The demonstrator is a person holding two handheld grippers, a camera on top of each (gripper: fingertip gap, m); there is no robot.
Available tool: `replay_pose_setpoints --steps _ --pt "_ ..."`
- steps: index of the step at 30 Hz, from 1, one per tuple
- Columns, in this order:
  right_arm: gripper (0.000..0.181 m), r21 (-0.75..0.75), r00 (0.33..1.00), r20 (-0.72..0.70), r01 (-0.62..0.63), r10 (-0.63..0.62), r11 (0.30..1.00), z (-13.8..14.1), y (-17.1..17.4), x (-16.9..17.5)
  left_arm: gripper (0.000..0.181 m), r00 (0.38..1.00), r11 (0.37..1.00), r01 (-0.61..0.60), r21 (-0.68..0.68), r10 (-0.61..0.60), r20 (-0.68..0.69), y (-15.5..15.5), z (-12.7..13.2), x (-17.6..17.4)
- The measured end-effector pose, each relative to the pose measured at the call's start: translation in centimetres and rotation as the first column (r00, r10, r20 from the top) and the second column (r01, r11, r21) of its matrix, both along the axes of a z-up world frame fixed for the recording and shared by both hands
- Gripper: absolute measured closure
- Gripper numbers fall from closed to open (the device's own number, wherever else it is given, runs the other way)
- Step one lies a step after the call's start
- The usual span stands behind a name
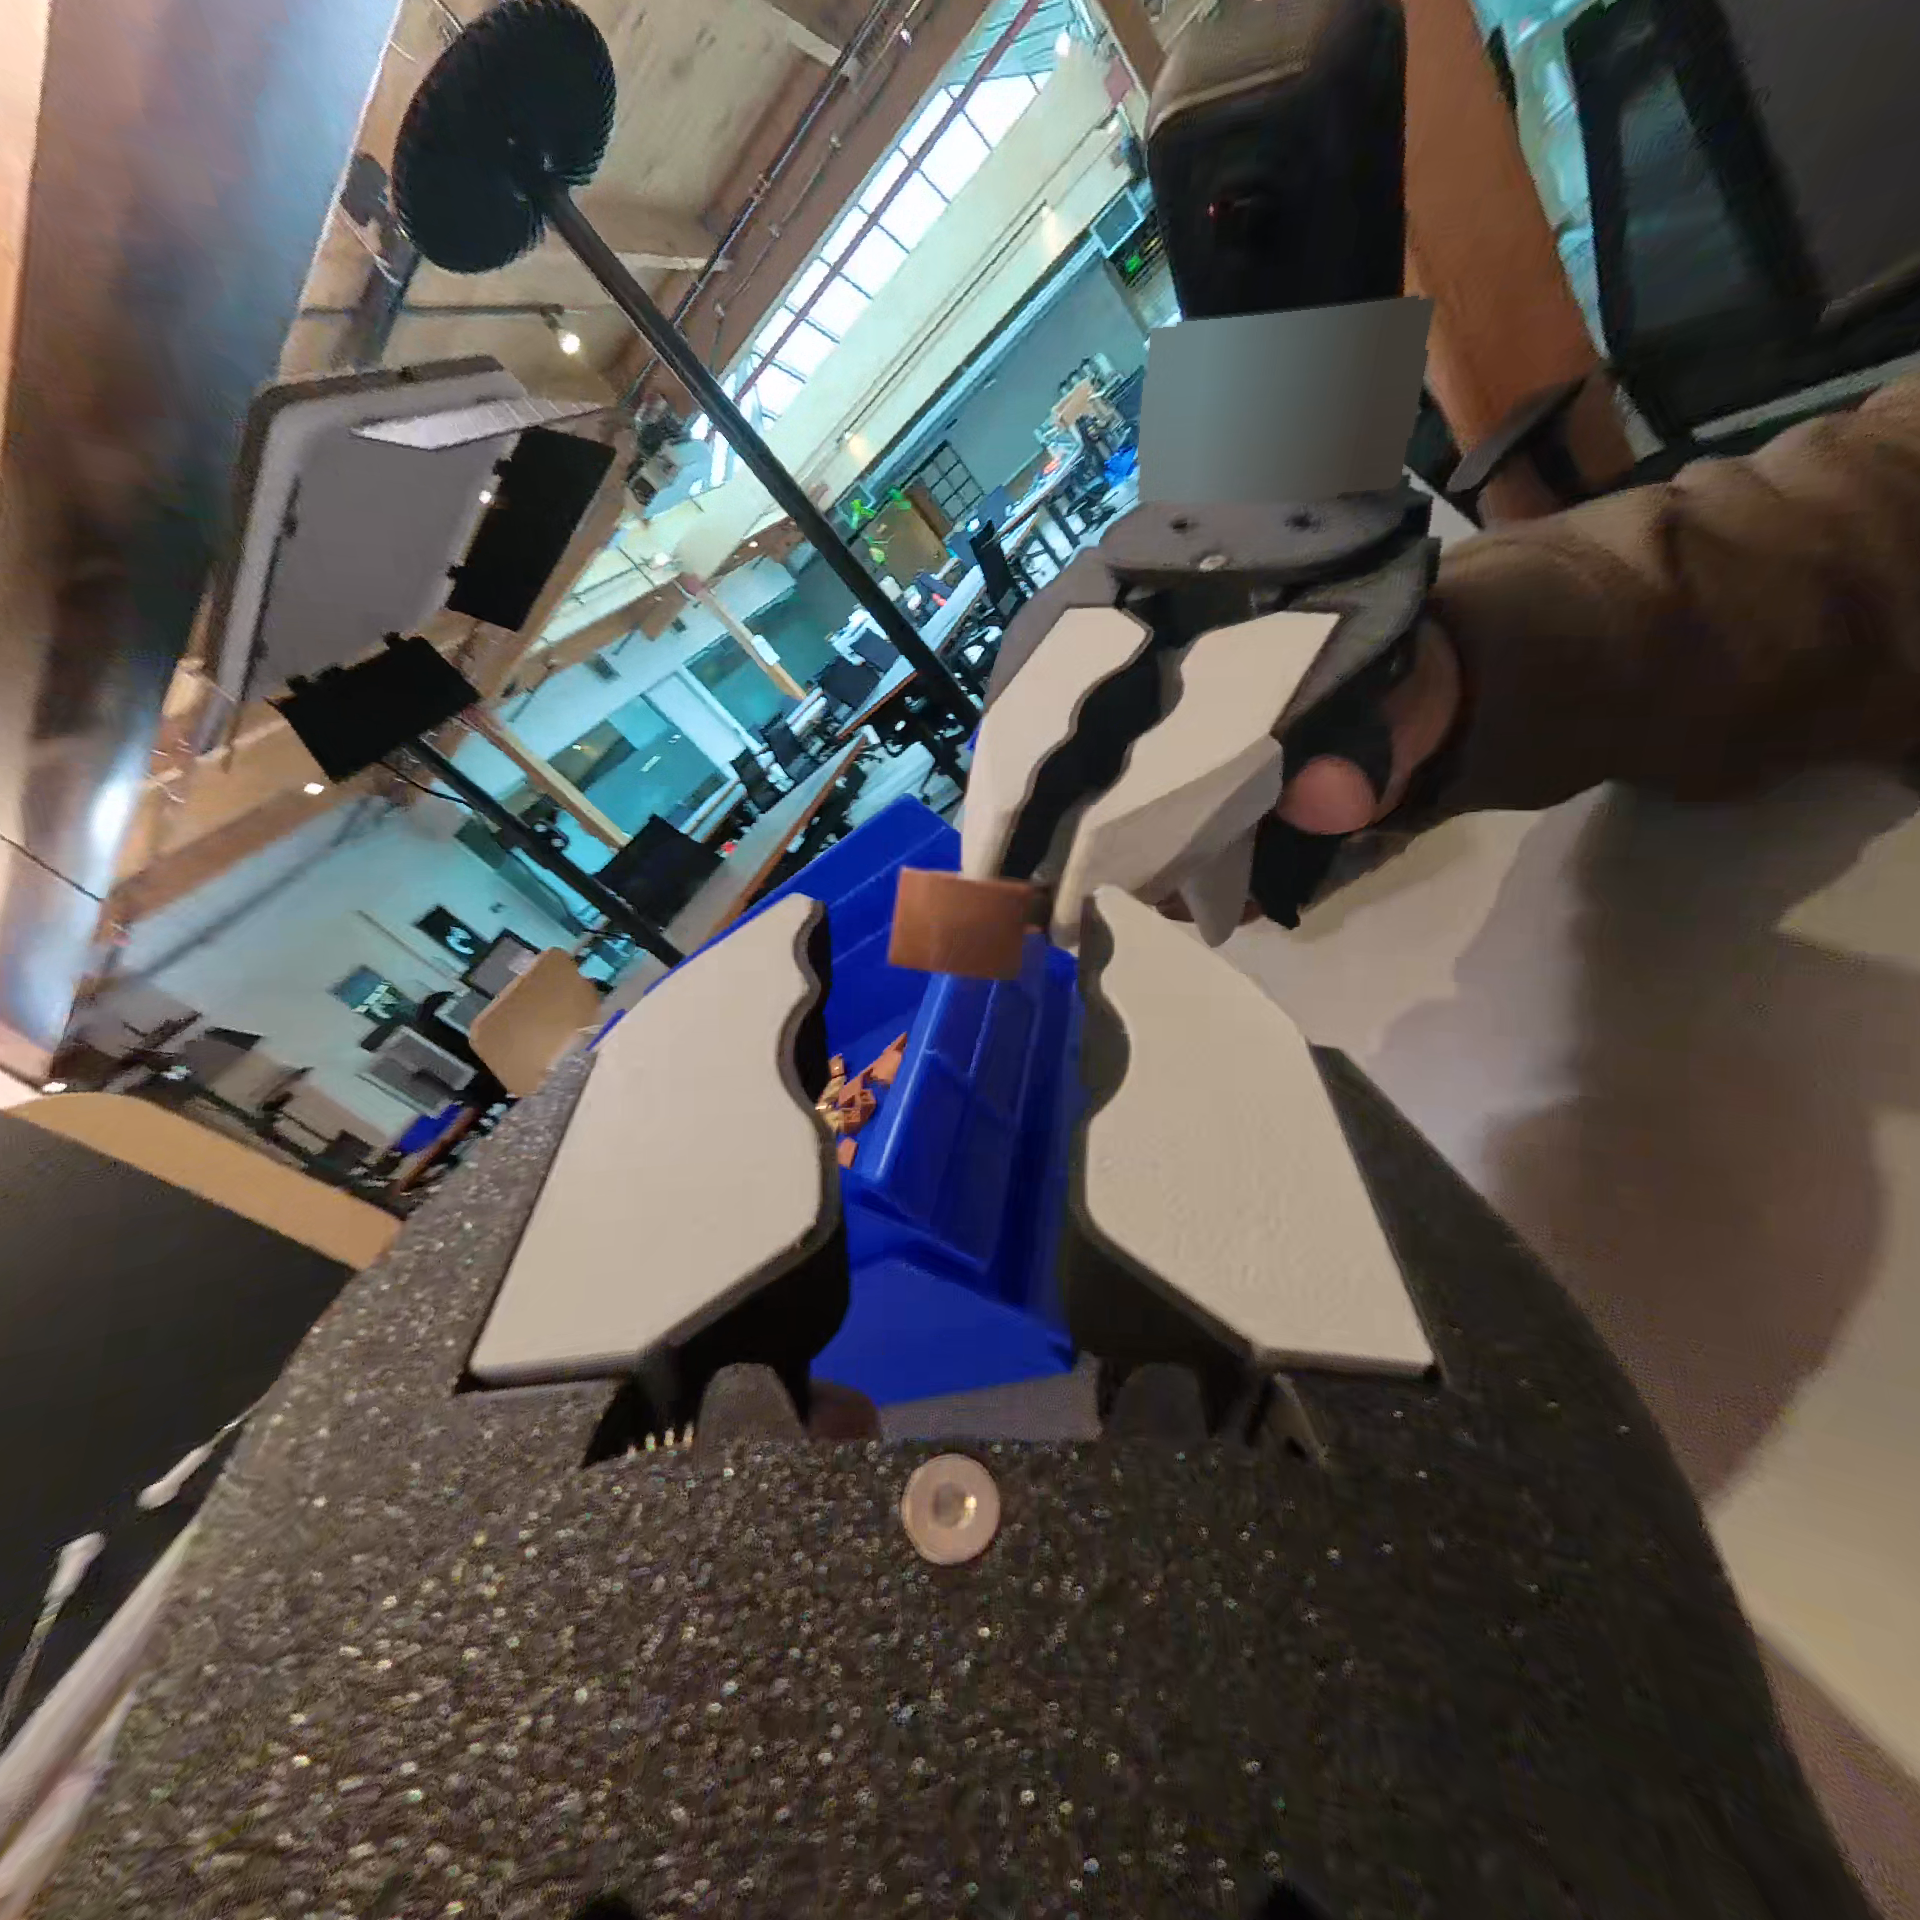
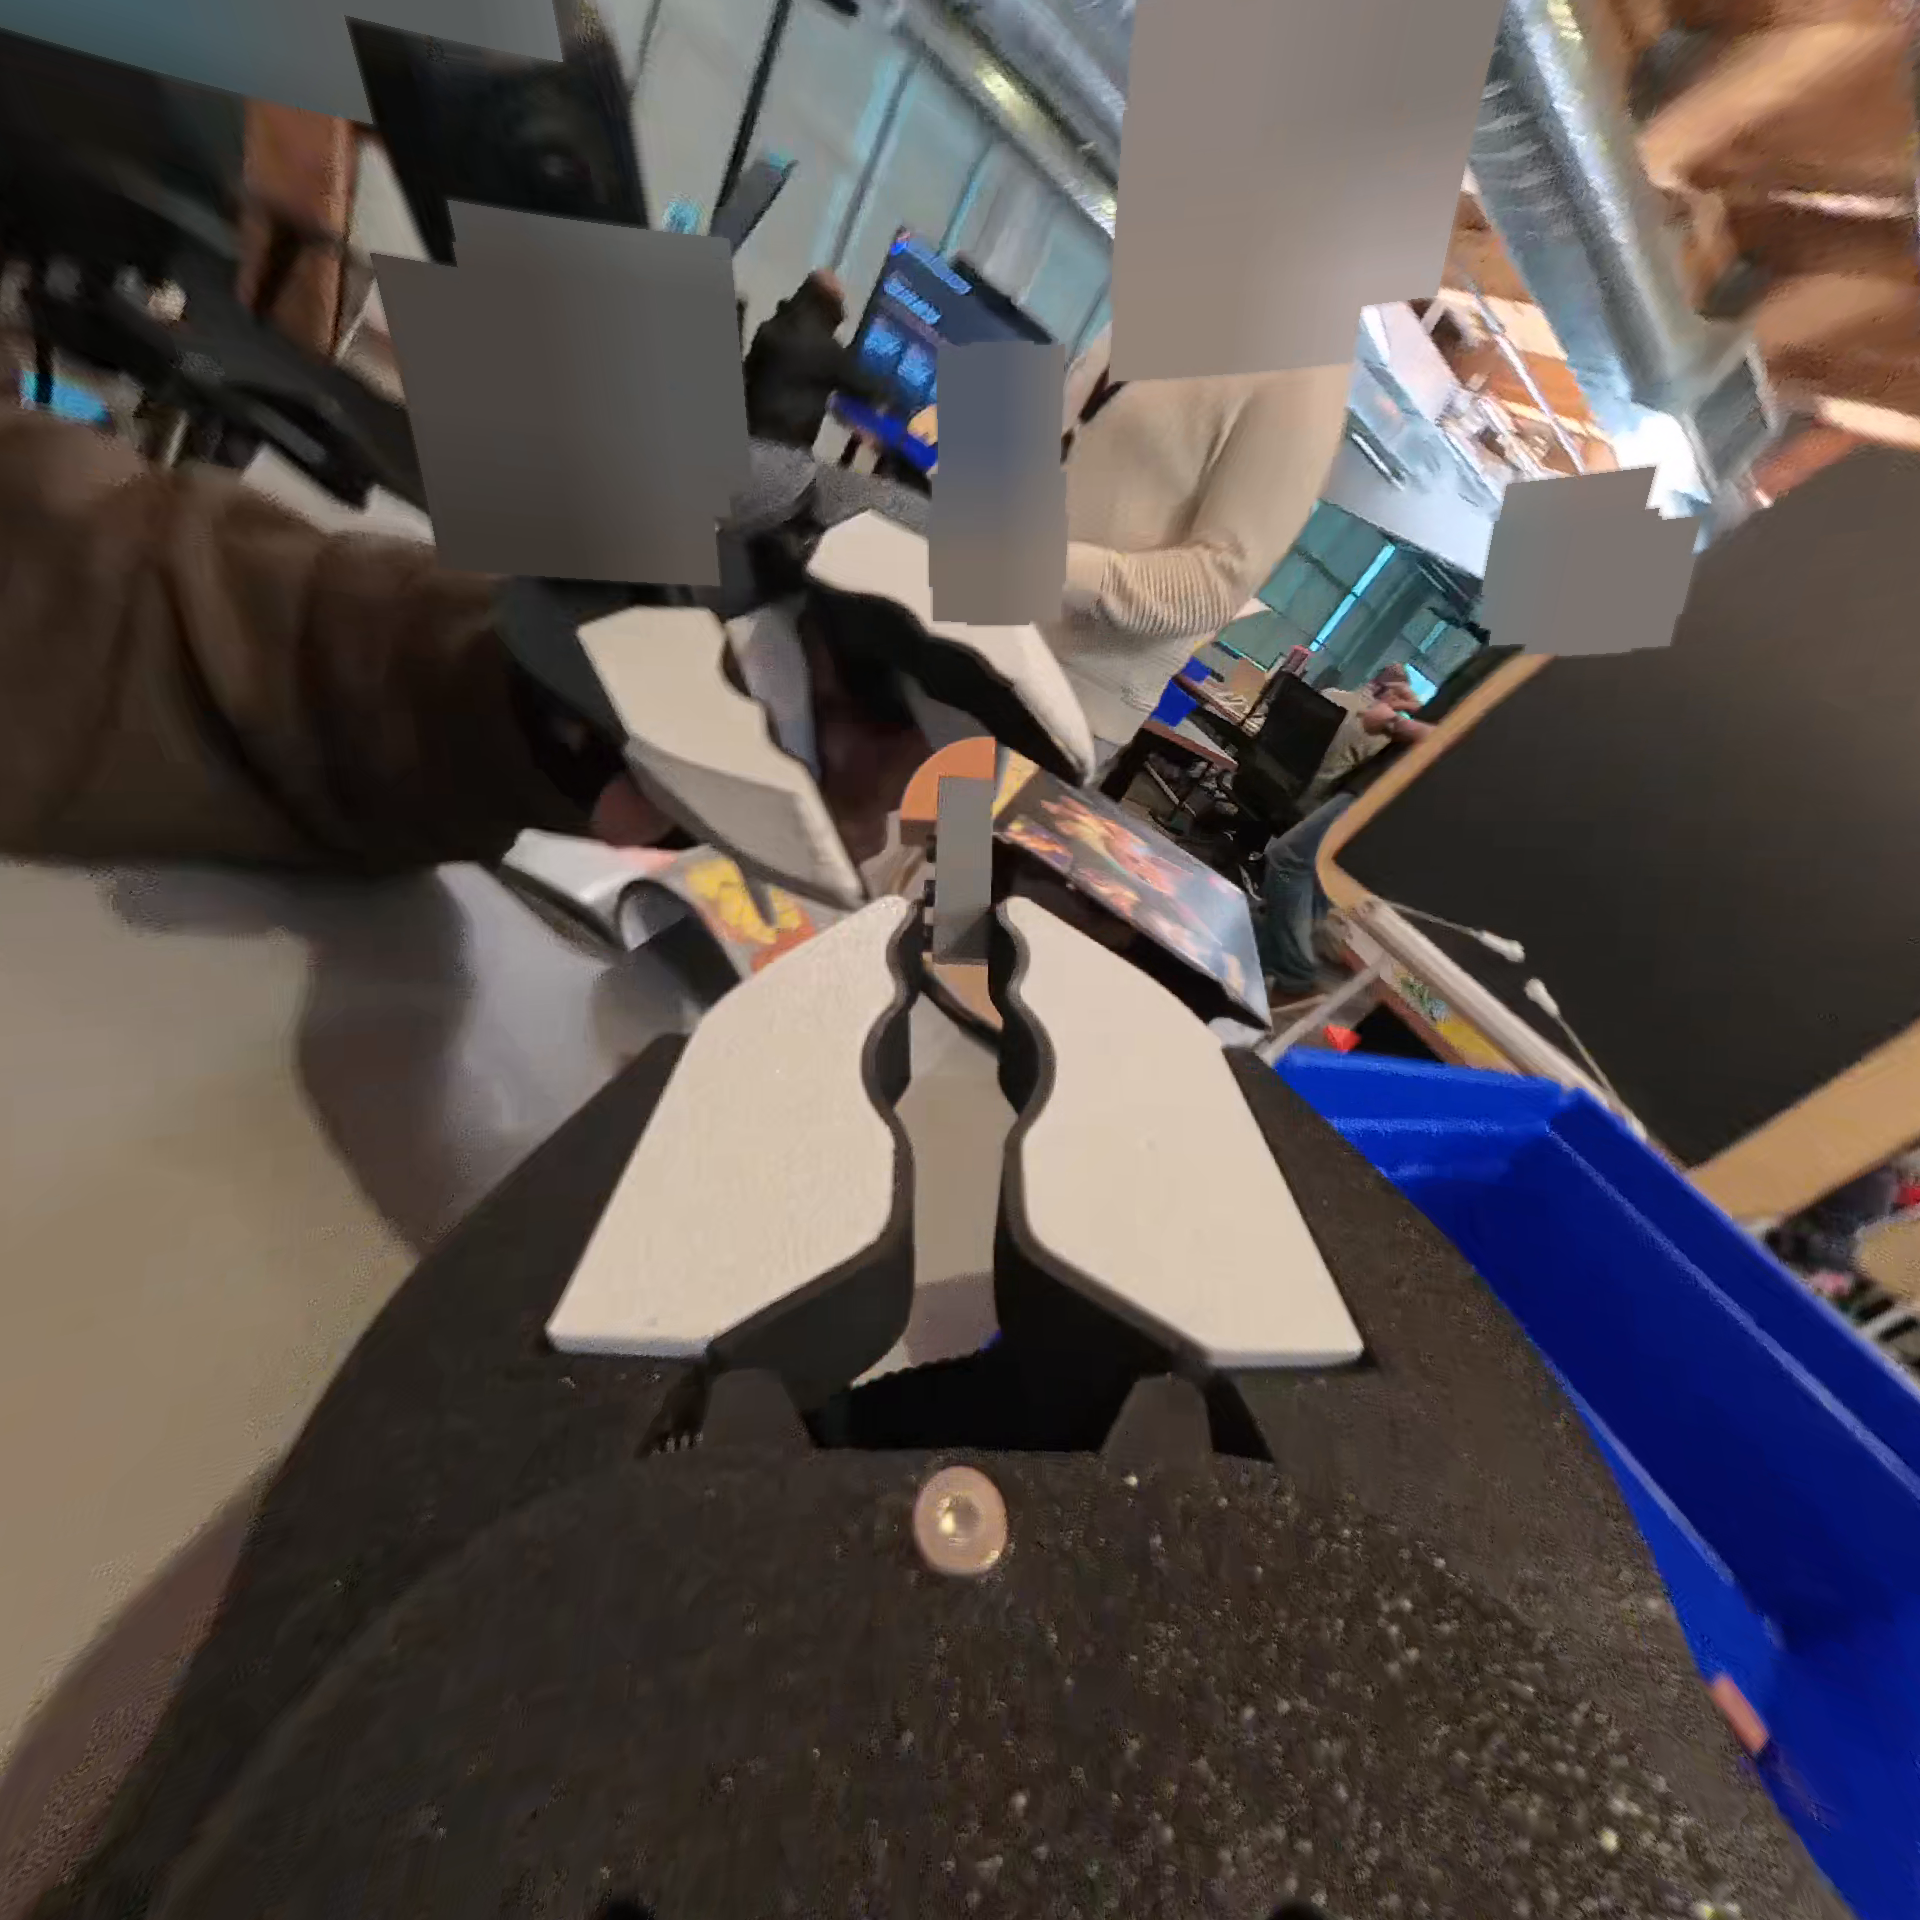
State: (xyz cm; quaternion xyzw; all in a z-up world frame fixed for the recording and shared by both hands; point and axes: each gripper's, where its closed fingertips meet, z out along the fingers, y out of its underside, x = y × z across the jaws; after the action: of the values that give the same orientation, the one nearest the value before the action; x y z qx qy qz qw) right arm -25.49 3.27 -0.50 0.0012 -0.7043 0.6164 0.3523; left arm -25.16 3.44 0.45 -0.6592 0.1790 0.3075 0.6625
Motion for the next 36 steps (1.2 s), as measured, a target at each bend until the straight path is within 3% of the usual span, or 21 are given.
replay_pose_setpoints --steps 6,10,12,15,18,23,25,27,30,33,35,36 --pt "0.17 0.157 0.991 -0.1 -0.074 0.09 0.985 -1.9 -3.2 2.4 0.154 0.997 0.997 -0.012 -0.075 0.006 -0.079 -2.9 -2.0 2.1" --pt "0.17 0.179 0.986 -0.163 -0.014 0.043 0.984 -1.9 -3.2 1.9 0.158 0.994 0.991 -0.066 -0.114 0.055 -0.094 -2.9 -2.4 1.4" --pt "0.17 0.19 0.973 -0.233 0.049 -0.004 0.981 -1.7 -3.1 1.6 0.159 0.994 0.987 -0.095 -0.129 0.087 -0.064 -2.9 -2.5 0.9" --pt "0.17 0.217 0.933 -0.359 0.124 -0.039 0.968 -1.4 -3.2 1.7 0.16 0.999 0.989 -0.032 -0.146 0.036 0.03 -3.2 -2.6 1.3" --pt "0.169 0.172 0.923 -0.379 0.132 -0.058 0.976 -0.5 -2.9 1.9 0.16 0.994 0.998 0.02 -0.06 -0.013 0.112 -3.9 -1.2 1.4" --pt "0.17 -0.057 0.977 -0.187 0.095 -0.104 0.994 2.1 -0.6 0.0 0.16 0.993 1.0 0.02 0.005 -0.02 0.118 -4.2 -0.3 1.2" --pt "0.17 -0.183 0.969 -0.077 0.219 -0.236 0.958 3.8 2.1 -3.6 0.159 0.994 1.0 0.012 -0.021 -0.01 0.107 -3.7 -0.9 1.2" --pt "0.168 -0.266 0.897 0.1 0.441 -0.43 0.857 4.2 6.3 -8.5 0.159 0.995 0.999 0.005 -0.043 -0.001 0.1 -3.2 -1.4 1.3" --pt "0.151 -0.288 0.871 0.289 0.475 -0.397 0.831 2.9 8.5 -11.1 0.159 0.988 1.0 0.003 -0.031 0.002 0.152 -2.9 -1.5 1.0" --pt "0.15 -0.26 0.942 0.125 0.335 -0.313 0.906 2.6 6.4 -8.2 0.159 0.95 0.997 0.081 0.011 -0.081 0.3 -3.0 -1.2 1.2" --pt "0.151 -0.118 0.954 -0.145 0.246 -0.261 0.962 2.2 3.5 -4.9 0.159 0.896 0.984 0.167 0.059 -0.176 0.407 -3.0 -0.9 1.7" --pt "0.151 -0.035 0.921 -0.312 0.233 -0.232 0.972 2.0 2.0 -3.1 0.159 0.86 0.972 0.221 0.08 -0.233 0.455 -3.1 -0.9 2.3"
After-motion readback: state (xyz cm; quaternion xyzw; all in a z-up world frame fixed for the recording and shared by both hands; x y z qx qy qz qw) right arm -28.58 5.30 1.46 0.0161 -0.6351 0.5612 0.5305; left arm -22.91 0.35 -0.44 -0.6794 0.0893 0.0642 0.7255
